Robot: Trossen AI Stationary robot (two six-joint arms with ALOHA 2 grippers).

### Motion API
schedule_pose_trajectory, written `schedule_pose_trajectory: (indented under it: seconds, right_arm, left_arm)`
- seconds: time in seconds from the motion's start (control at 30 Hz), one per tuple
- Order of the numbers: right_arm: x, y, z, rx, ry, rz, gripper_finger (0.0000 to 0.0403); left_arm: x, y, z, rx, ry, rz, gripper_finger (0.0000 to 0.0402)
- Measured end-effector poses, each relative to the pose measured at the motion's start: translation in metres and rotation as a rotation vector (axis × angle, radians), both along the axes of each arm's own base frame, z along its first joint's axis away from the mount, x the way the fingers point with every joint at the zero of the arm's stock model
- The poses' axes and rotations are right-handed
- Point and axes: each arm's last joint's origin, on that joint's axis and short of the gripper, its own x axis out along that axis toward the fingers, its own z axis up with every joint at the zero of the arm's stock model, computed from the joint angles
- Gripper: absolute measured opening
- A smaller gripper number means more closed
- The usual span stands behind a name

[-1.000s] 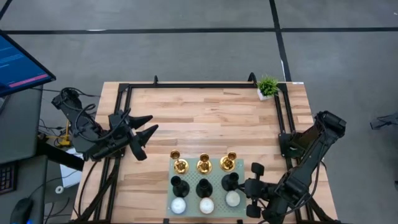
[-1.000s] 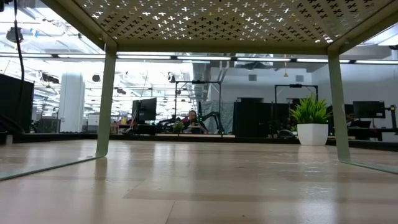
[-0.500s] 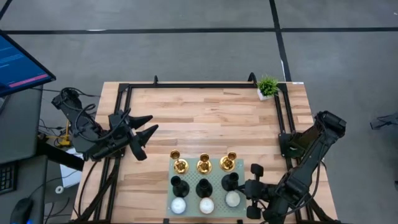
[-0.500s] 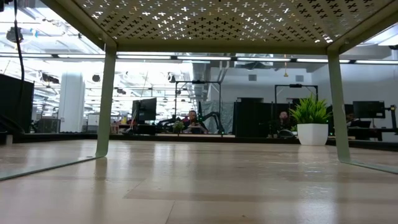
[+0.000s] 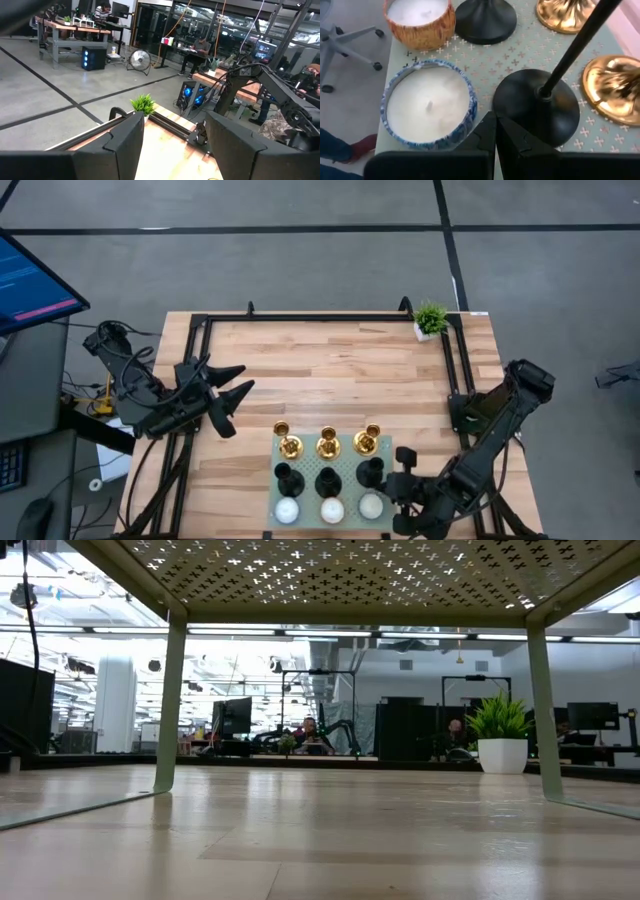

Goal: Pick & Place candle stick holders
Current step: Return to Home Position

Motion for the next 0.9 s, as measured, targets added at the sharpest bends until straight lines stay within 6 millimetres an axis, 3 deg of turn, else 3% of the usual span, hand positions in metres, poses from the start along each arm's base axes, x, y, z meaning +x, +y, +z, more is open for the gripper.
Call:
schedule_pose_trajectory:
  seconds: [0.27, 0.43, 0.57, 0.7, 0.8, 0.9]
  right_arm:
    - [-0.004, -0.001, 0.005, 0.007, -0.006, 0.008, 0.0]
    - [-0.022, -0.018, 0.044, -0.008, -0.063, -0.007, 0.0]
    - [-0.046, -0.052, 0.083, -0.049, -0.147, -0.035, 0.0]
    - [-0.074, -0.094, 0.116, -0.101, -0.241, -0.065, 0.0]
    - [-0.097, -0.128, 0.134, -0.143, -0.317, -0.112, 0.0]
    - [-0.122, -0.163, 0.141, -0.18, -0.4, -0.184, 0.0]
  left_arm:
    - [0.0, 0.0, 0.0, -0.001, -0.001, 0.0, 0.0212]
    - [-0.003, 0.004, 0.001, 0.014, 0.021, 0.057, 0.0206]
    - [-0.018, 0.021, 0.007, 0.014, 0.035, 0.125, 0.0168]
    - [-0.034, 0.039, 0.012, 0.027, 0.033, 0.114, 0.0088]
    - [-0.045, 0.051, 0.015, 0.079, 0.062, 0.109, 0.002]
    - [-0.058, 0.064, 0.017, 0.103, 0.073, 0.104, 0.0008]
